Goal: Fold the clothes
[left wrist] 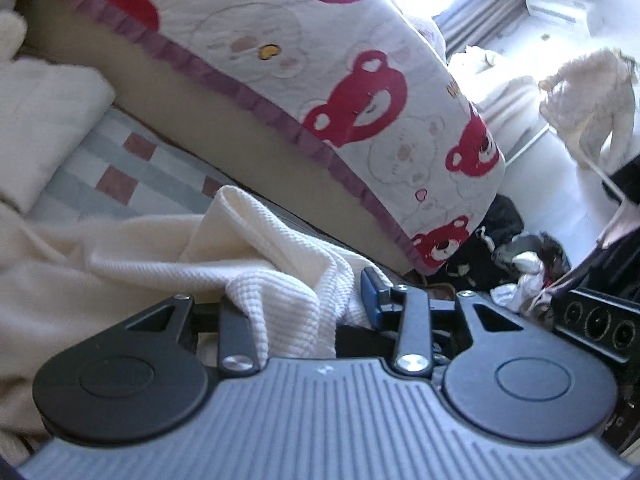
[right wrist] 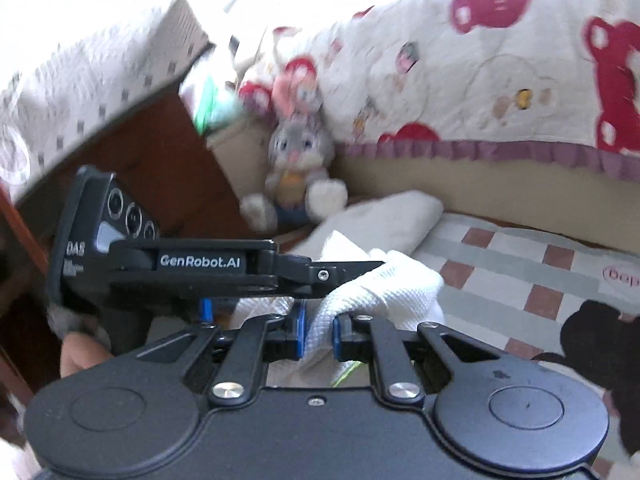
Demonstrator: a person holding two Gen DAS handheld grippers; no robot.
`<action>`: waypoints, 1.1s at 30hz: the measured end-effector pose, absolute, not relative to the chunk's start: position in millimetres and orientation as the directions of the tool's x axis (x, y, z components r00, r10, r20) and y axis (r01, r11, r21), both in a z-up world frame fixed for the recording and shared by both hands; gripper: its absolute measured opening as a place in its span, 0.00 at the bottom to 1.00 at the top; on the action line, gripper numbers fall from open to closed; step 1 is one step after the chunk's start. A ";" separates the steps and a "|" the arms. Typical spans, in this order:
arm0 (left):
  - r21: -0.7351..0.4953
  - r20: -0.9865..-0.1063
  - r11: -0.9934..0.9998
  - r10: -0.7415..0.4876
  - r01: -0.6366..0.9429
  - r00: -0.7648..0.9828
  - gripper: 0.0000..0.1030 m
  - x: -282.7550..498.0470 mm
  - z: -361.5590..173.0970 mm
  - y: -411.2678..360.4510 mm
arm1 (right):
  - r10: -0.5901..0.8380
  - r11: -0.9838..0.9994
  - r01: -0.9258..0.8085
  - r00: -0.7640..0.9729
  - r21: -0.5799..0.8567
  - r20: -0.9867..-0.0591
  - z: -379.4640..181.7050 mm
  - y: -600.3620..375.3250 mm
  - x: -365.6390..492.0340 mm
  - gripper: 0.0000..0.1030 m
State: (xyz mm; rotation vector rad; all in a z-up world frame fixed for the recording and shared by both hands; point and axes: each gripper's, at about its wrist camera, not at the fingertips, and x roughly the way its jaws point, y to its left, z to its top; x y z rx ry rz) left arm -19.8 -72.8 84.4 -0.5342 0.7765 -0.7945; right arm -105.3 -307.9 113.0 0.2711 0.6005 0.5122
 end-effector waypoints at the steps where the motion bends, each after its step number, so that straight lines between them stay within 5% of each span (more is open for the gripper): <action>1: -0.670 -0.420 0.604 -0.788 0.432 0.450 0.35 -16.8 89.4 -79.6 | 0.531 0.839 -0.366 0.715 0.403 -0.456 114.6 -313.9 -103.8 0.16; 6: -0.643 -0.427 0.595 -0.801 0.482 0.419 0.35 12.3 120.7 -109.6 | 0.518 0.822 -0.311 0.756 0.477 -0.399 124.2 -343.2 -95.0 0.16; 14: -0.571 -0.413 0.554 -0.832 0.606 0.371 0.37 91.1 142.5 -144.2 | 0.400 0.914 -0.293 0.773 0.282 -0.492 178.4 -357.3 -36.6 0.15; 18: -0.511 -0.563 0.669 -0.735 0.540 0.379 0.37 143.8 76.2 -151.9 | 0.233 0.972 -0.177 0.707 0.152 -0.668 126.4 -361.1 31.2 0.16; 22: -0.322 -0.779 0.818 -0.515 0.476 0.358 0.33 171.3 -13.7 -153.5 | -0.036 0.993 -0.055 0.693 -0.102 -0.720 57.7 -367.4 79.3 0.22; 25: -0.215 -0.845 0.844 -0.414 0.492 0.340 0.32 174.2 -62.3 -145.7 | 0.008 0.997 -0.065 0.620 -0.041 -0.785 19.2 -379.7 90.0 0.23; 29: -0.300 -0.835 0.829 -0.468 0.473 0.289 0.30 175.4 -77.9 -122.5 | 0.117 0.991 -0.122 0.544 0.060 -0.831 -11.5 -387.7 73.6 0.33; 31: -0.287 -0.844 0.840 -0.449 0.461 0.293 0.28 175.5 -75.2 -117.0 | 0.186 0.981 -0.146 0.563 0.124 -0.805 -20.1 -394.3 64.5 0.55; 33: -0.253 -0.848 0.843 -0.429 0.474 0.310 0.28 171.9 -69.6 -115.1 | 0.251 0.968 -0.153 0.593 0.199 -0.765 -28.2 -403.5 58.2 0.64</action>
